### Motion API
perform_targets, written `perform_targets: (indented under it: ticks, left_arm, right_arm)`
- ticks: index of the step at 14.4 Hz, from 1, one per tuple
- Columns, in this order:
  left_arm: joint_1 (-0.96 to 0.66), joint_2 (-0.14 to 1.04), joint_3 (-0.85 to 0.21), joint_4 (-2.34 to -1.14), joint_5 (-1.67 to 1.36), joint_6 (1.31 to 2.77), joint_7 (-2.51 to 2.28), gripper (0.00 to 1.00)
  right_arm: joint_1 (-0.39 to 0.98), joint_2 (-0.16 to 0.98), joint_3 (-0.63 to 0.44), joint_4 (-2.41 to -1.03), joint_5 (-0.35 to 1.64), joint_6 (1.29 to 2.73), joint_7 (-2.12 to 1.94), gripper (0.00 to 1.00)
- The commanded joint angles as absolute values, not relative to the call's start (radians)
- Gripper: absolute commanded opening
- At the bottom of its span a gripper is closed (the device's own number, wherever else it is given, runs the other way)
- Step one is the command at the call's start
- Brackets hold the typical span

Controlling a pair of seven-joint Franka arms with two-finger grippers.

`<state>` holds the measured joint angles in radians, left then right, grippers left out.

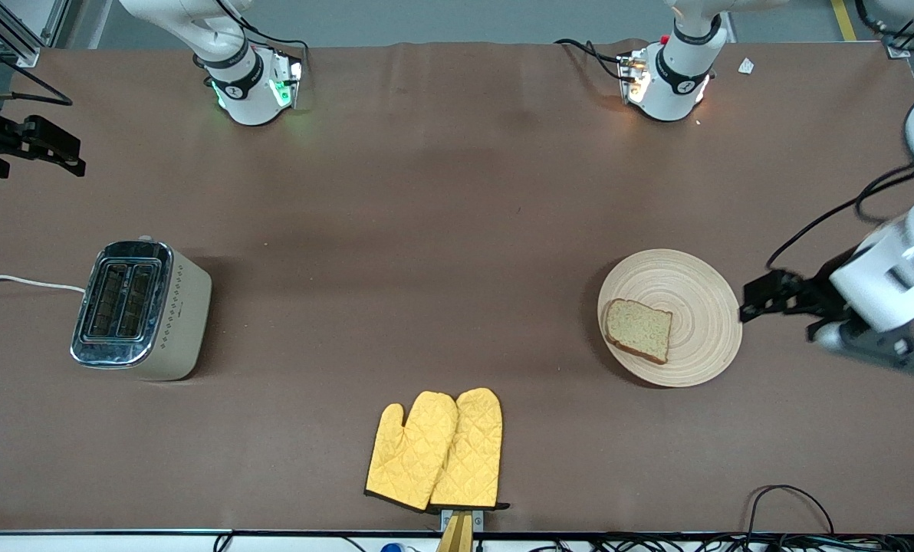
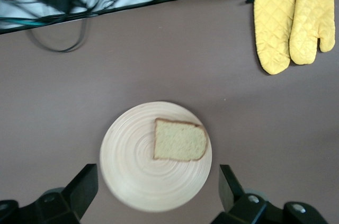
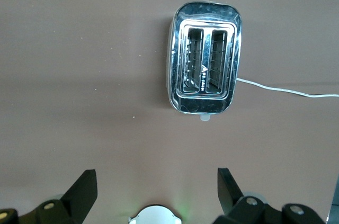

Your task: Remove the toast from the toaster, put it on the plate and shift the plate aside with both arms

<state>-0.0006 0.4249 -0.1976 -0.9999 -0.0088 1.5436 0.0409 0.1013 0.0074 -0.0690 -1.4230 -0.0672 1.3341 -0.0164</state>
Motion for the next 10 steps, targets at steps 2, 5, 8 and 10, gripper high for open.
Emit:
perform_targets:
  ticks: [2,5,8,10]
  left_arm:
    - [0.023,0.255,-0.195,-1.118,0.018,1.43,-0.058,1.0]
    - [0.023,0.155,-0.199,-1.274,0.069,1.527,-0.074,1.0]
    - [0.018,-0.019,-0.202,-1.562,0.068,1.724,-0.074,1.0]
    - [0.023,-0.032,-0.201,-1.583,0.06,1.721,-0.077,1.0]
  right_arm:
    - [0.097,0.002,-0.067,-1.427,-0.101,1.328,0.0,1.0]
    - [0.101,0.002,-0.067,-1.425,-0.101,1.328,0.0,1.0]
    - [0.101,0.002,-0.067,-1.427,-0.101,1.328,0.0,1.0]
    - [0.1,0.002,-0.067,-1.427,-0.101,1.33,0.002,1.0]
